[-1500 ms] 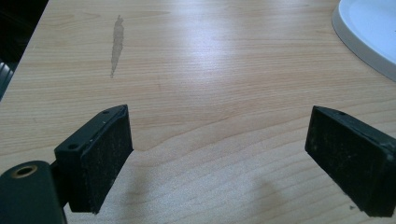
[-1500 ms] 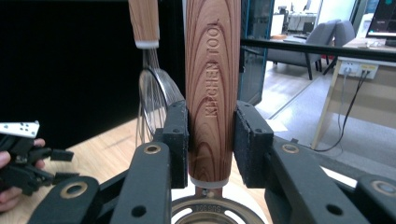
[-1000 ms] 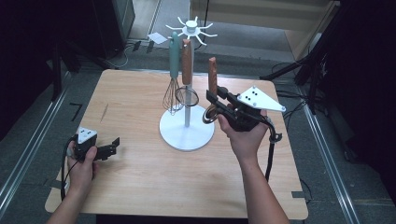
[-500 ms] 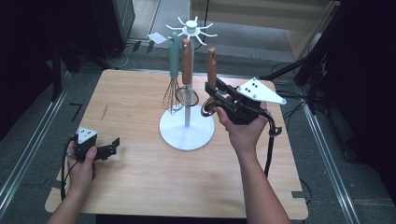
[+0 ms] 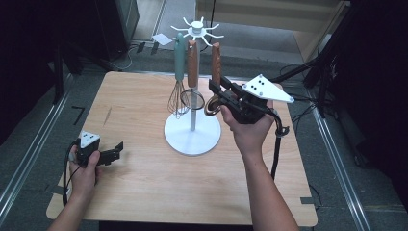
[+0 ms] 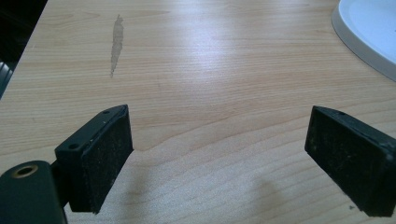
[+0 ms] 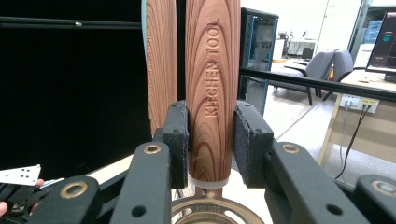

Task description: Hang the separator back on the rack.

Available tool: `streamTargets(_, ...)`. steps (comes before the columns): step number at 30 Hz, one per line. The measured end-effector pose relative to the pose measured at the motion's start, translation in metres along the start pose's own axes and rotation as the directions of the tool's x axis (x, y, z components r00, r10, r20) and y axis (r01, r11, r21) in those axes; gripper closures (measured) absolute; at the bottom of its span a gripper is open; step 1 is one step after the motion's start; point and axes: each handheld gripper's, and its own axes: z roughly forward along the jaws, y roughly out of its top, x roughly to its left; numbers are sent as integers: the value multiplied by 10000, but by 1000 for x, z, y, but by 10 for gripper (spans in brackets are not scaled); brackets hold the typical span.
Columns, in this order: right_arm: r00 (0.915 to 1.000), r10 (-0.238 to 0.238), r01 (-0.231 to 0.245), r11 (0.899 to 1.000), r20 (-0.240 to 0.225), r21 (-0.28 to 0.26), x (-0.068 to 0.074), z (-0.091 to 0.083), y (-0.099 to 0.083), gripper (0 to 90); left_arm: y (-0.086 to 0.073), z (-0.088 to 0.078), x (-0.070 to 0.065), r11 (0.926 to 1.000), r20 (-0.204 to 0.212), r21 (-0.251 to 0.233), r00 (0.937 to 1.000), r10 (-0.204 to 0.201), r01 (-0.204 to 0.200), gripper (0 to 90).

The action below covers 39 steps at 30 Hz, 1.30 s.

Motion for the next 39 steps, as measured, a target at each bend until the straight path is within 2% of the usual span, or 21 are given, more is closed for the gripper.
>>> streamTargets(17,9999,-113,113,9999,-14,65,0,7,3,704,0,0,0,10000,3,-1,10000,13,-13,83)
streamTargets(29,10000,-78,78,9996,-16,260,1,14,4,703,0,0,0,10000,17,-41,10000,15,-15,83)
streamTargets(31,10000,41,-41,9995,6,316,1,14,3,704,0,0,0,10000,-6,-2,10000,31,-31,83)
streamTargets(39,10000,36,-35,9997,-40,229,0,16,1,701,0,0,0,10000,-1,-5,10000,30,-30,83)
